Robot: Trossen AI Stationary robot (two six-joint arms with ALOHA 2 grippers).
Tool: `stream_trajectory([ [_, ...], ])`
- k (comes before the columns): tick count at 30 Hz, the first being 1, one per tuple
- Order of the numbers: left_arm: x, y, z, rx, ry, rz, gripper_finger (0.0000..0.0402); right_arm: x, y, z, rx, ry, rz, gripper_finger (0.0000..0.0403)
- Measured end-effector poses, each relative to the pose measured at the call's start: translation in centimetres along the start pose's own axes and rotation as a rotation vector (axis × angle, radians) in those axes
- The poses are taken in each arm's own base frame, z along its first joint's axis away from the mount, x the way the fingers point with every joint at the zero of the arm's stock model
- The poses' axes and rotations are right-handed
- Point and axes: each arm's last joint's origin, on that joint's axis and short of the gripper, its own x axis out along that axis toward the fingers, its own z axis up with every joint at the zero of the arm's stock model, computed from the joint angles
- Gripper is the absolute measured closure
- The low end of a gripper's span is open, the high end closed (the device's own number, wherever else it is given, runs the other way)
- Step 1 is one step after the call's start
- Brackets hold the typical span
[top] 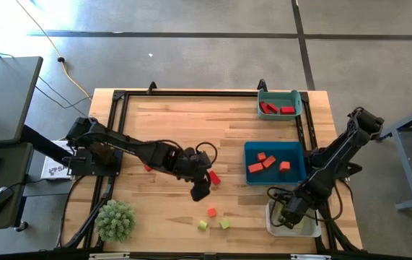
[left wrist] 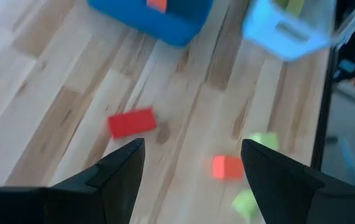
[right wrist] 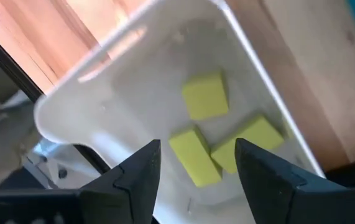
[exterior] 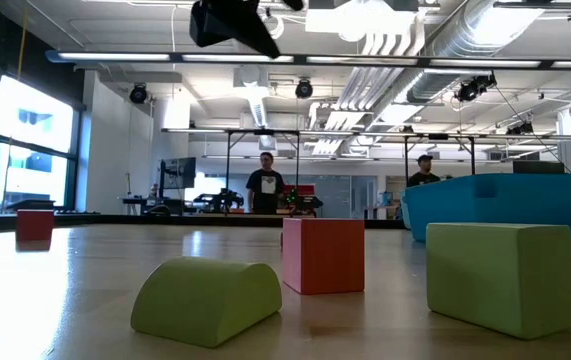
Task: Sort & place blocks by color
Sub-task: Put the orange wooden block into the blue bin
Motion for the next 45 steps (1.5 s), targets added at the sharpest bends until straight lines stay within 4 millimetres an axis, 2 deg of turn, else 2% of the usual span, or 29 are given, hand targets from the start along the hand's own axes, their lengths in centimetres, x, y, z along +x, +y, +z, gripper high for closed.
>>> stream_trajectory([
  [7,1.4,-1.9,-1.1,0.019,-0.043,0.019,0.0147,-1.3,-0.5,1.0,0.032,-0.157,0.035,0.021],
  [12,3.6,-3.2,-2.1,0.045,-0.037,0.01,0.0147,-1.6,-0.9,2.3,0.083,-0.245,0.02,0.021],
  [25,9.1,-5.3,-5.8,0.129,0.023,0.074,0.0147,-1.8,-1.3,3.5,0.122,-0.265,-0.003,0.021],
  [32,10.7,-6.3,-7.5,0.161,0.04,0.066,0.0147,-1.8,-1.4,3.7,0.126,-0.275,-0.006,0.021],
  [45,12.1,-7.0,-8.7,0.176,0.05,0.051,0.0147,-1.8,-1.4,3.7,0.125,-0.288,-0.014,0.021],
])
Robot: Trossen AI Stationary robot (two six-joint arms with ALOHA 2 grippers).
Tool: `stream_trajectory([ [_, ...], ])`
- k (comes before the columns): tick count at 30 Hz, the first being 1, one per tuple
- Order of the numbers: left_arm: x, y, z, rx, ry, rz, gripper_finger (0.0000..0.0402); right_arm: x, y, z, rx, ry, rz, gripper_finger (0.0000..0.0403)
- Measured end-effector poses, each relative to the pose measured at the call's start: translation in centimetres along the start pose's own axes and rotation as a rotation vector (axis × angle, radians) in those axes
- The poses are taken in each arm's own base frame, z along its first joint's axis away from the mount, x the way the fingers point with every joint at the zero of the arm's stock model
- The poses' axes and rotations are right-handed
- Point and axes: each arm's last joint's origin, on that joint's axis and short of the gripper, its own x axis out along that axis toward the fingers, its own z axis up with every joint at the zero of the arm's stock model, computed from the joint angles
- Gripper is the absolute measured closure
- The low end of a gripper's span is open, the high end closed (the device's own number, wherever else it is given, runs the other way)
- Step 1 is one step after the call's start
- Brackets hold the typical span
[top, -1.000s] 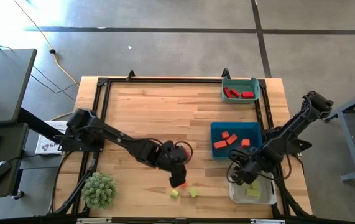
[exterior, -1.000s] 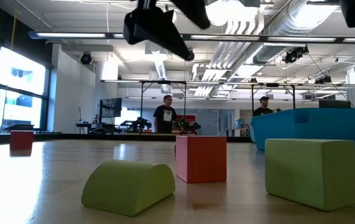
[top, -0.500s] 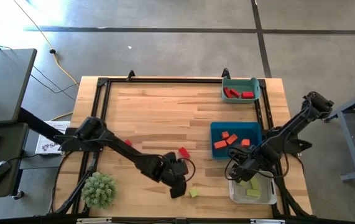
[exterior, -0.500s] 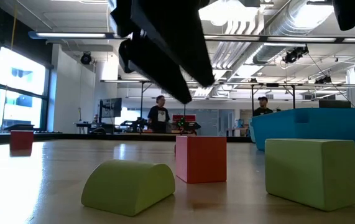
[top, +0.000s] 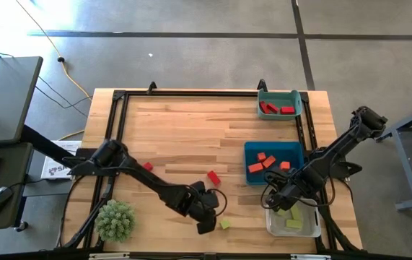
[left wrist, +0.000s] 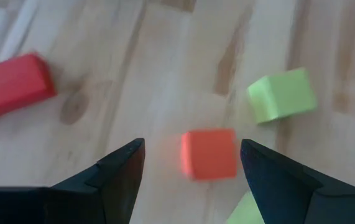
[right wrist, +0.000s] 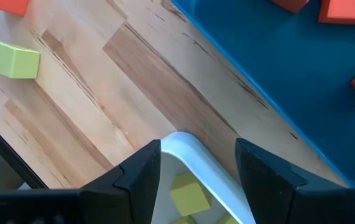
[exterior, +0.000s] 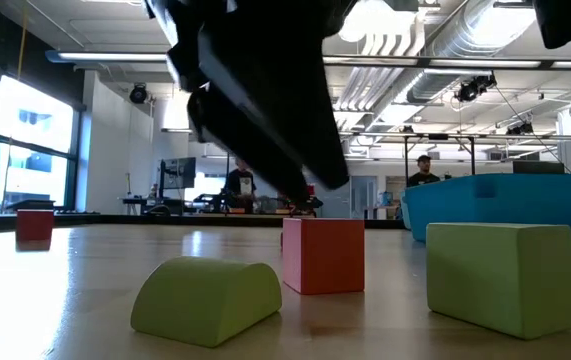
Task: Sort & place blocks by color
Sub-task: Put the orange wooden block into the blue bin
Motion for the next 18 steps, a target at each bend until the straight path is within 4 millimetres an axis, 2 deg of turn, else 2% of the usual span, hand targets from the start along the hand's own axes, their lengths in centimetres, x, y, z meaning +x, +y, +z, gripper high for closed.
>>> stream_trajectory([
  [10,1.5,-1.0,-1.2,0.032,-0.008,0.008,0.0147,0.0,0.0,0.0,-0.007,-0.008,-0.005,0.021],
  [18,2.4,-0.7,-1.6,0.037,0.007,0.037,0.0147,0.0,-0.1,0.0,-0.008,-0.008,-0.007,0.021],
])
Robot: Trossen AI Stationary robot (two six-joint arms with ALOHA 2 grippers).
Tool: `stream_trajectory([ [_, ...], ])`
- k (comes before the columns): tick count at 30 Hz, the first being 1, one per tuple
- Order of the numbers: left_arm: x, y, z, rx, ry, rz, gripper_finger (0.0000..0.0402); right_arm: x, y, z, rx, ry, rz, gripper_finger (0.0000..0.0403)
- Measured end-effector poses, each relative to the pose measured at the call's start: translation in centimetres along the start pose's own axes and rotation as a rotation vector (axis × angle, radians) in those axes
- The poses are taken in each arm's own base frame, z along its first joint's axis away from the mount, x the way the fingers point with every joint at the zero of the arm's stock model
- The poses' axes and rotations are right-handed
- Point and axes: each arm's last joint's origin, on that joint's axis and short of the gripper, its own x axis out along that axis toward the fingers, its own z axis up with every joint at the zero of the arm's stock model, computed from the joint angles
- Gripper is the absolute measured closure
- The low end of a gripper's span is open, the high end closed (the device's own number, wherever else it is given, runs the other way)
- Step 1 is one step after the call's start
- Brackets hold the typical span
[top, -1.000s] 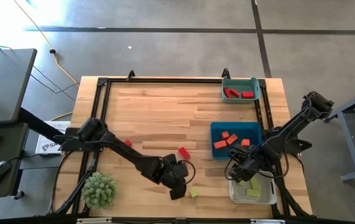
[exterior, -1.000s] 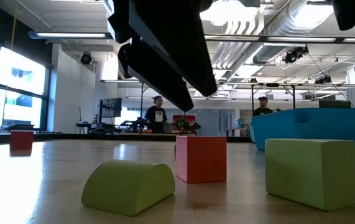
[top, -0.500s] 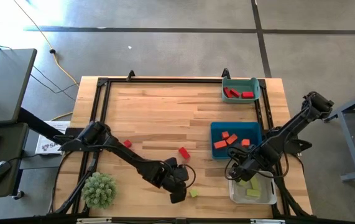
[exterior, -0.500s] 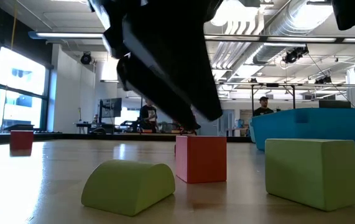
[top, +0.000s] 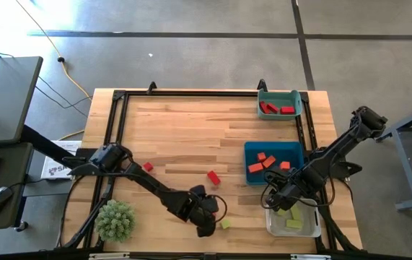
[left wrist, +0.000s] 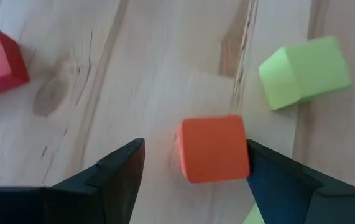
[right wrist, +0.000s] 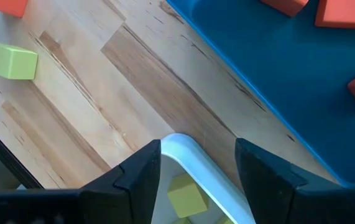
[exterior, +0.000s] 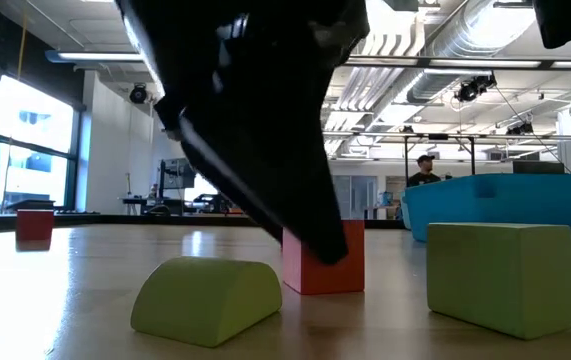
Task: Sort & place blocks by color
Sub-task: Put the orange wooden block into the blue bin
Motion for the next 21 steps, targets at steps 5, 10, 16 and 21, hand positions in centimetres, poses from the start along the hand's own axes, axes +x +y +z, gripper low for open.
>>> stream_trajectory([
  [5,0.6,0.2,-0.1,0.0,0.009,0.008,0.0157,0.0,0.0,0.0,0.0,0.0,0.0,0.021],
  [10,0.9,0.4,0.1,0.037,0.017,-0.007,0.0201,0.0,0.0,0.0,0.0,0.0,0.0,0.021],
  [16,1.3,0.6,0.5,0.03,0.017,-0.05,0.0283,0.0,0.0,0.0,0.0,-0.002,-0.002,0.021],
  [21,1.6,1.3,1.2,0.004,0.038,-0.095,0.0297,0.0,0.0,0.1,-0.001,-0.023,-0.005,0.021],
])
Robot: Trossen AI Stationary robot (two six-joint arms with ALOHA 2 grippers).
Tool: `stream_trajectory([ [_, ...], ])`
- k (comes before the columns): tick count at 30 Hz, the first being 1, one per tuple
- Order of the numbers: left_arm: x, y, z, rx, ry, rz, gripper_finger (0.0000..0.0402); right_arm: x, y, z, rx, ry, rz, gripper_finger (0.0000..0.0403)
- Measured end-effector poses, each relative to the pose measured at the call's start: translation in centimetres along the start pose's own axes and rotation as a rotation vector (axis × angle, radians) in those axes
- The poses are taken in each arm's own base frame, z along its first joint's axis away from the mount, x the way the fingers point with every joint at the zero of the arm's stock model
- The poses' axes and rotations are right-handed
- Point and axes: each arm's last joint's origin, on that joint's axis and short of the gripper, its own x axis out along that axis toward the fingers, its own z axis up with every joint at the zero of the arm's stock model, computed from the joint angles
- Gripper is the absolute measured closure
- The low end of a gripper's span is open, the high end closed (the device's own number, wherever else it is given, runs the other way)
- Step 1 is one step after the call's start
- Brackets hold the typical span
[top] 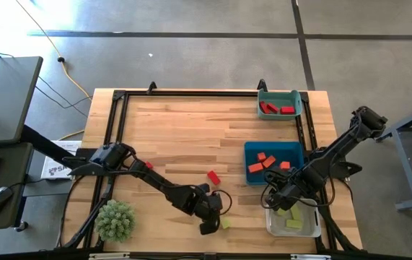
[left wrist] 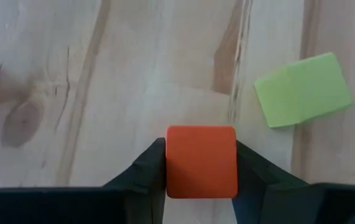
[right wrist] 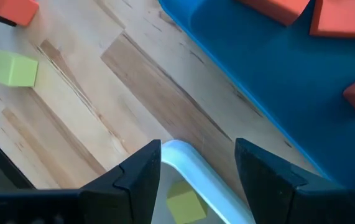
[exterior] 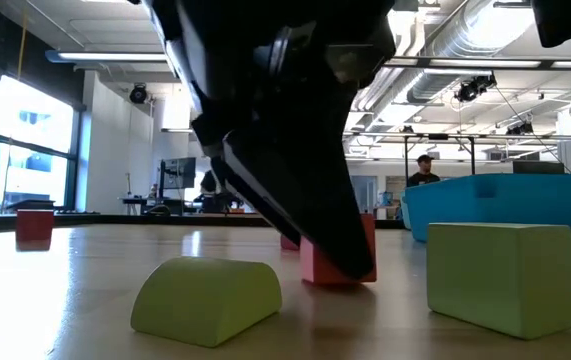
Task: Sort & place blocks by color
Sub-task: Put the orange wooden block into the blue bin
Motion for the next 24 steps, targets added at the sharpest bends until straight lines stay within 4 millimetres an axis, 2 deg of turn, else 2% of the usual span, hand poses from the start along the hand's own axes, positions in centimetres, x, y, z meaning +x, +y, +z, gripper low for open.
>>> stream_trajectory([
  [5,-0.2,1.2,0.9,-0.001,0.014,-0.016,0.0297,0.0,0.0,0.1,0.0,-0.03,-0.003,0.021],
  [13,-2.4,3.8,3.7,-0.015,-0.021,-0.035,0.0297,0.0,0.0,0.2,-0.033,-0.057,-0.007,0.021],
  [20,-5.2,7.0,6.9,-0.011,-0.1,-0.086,0.0297,0.2,0.0,1.2,-0.142,-0.098,-0.015,0.021],
  [24,-6.8,9.8,8.7,-0.017,-0.14,-0.128,0.0297,0.3,0.0,2.4,-0.171,-0.134,-0.01,0.021],
])
